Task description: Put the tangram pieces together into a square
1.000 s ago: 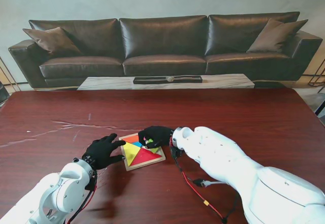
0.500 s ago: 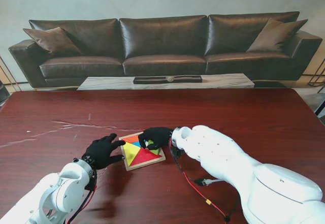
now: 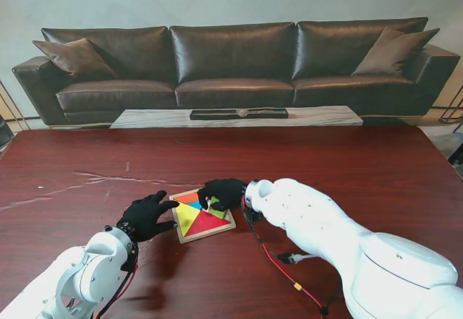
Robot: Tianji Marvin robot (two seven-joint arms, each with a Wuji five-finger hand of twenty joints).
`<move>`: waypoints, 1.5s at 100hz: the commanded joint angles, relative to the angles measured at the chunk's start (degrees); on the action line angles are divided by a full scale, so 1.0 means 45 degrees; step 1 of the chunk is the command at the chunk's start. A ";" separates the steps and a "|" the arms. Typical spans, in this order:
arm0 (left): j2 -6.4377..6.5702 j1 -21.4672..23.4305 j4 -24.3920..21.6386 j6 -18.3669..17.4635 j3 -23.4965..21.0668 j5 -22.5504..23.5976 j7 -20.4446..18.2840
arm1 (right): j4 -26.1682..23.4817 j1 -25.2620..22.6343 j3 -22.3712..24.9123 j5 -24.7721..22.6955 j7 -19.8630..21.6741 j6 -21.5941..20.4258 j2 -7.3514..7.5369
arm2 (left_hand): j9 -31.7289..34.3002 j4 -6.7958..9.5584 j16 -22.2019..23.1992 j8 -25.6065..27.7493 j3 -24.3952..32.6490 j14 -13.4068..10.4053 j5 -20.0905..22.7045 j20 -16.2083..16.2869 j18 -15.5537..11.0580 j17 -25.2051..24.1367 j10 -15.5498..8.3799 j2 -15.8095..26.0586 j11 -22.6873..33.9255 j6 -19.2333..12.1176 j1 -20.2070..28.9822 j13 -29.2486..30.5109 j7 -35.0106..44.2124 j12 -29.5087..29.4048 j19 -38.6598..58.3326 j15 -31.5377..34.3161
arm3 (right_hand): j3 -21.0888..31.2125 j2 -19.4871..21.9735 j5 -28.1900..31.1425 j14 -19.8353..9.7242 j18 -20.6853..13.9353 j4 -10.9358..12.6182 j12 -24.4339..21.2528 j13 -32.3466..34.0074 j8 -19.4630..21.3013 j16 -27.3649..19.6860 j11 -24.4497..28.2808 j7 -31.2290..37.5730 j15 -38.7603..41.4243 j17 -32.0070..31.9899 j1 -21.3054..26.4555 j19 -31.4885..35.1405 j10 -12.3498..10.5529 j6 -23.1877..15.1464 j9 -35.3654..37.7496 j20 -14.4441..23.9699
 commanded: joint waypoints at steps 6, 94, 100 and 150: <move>-0.0027 0.0015 -0.0002 -0.0009 0.0011 -0.0060 0.0040 | -0.0050 0.0002 -0.0121 -0.0217 -0.0119 -0.0024 -0.0058 | -0.0245 0.0507 -0.0014 0.0138 -0.0140 -0.0200 0.0178 0.0170 0.0003 -0.0165 -0.0306 0.0552 -0.0236 -0.0134 0.0519 -0.0296 -0.0038 0.0000 -0.0128 -0.0411 | 0.0653 -0.0275 0.0055 0.0108 -0.0149 0.0359 -0.0569 -0.0285 -0.0098 0.0046 -0.0060 -0.0144 -0.0801 -0.0453 0.0455 -0.0150 -0.0219 -0.0571 -0.0441 0.0322; -0.0022 -0.0065 0.0053 -0.0021 0.0104 -0.0135 -0.0007 | -0.1540 -0.0075 -0.0382 -0.1632 -0.0822 0.1046 0.0966 | -0.0251 0.0511 -0.0013 0.0135 -0.0134 -0.0192 0.0153 0.0204 0.0030 -0.0176 -0.0299 0.0548 -0.0263 -0.0115 0.0530 -0.0300 -0.0072 0.0003 -0.0221 -0.0452 | 0.1260 -0.0604 -0.0945 0.1041 -0.1271 0.0372 -0.3766 -0.4210 -0.1261 -0.0026 -0.2449 -0.1587 -0.4691 -0.4582 -0.1525 -0.1801 -0.0299 0.0125 -0.1756 -0.1388; -0.0022 -0.0069 0.0055 -0.0030 0.0108 -0.0138 -0.0009 | -0.1589 -0.0090 -0.0356 -0.1646 -0.0817 0.1061 0.1010 | -0.0243 0.0509 -0.0009 0.0136 -0.0140 -0.0190 0.0163 0.0207 0.0033 -0.0167 -0.0304 0.0549 -0.0259 -0.0134 0.0520 -0.0280 -0.0069 0.0004 -0.0223 -0.0445 | 0.1292 -0.0565 -0.1008 0.1034 -0.1296 0.0429 -0.3817 -0.4313 -0.1277 -0.0045 -0.2467 -0.1668 -0.4729 -0.4625 -0.1547 -0.1814 -0.0317 0.0214 -0.1830 -0.1429; -0.0022 -0.0087 0.0057 -0.0031 0.0134 -0.0133 -0.0001 | -0.2453 -0.0107 -0.0484 -0.2835 -0.1540 0.1788 0.1646 | -0.0265 0.0509 -0.0014 0.0128 -0.0144 -0.0220 0.0106 0.0218 0.0063 -0.0186 -0.0305 0.0548 -0.0271 -0.0131 0.0493 -0.0306 -0.0104 -0.0004 -0.0266 -0.0477 | 0.1750 -0.0363 -0.3623 0.0943 -0.2057 0.2351 -0.6939 -0.7152 0.0447 -0.0621 -0.5161 -0.3368 -0.5474 -0.5546 -0.2662 -0.2849 0.0195 0.1148 -0.2629 -0.3020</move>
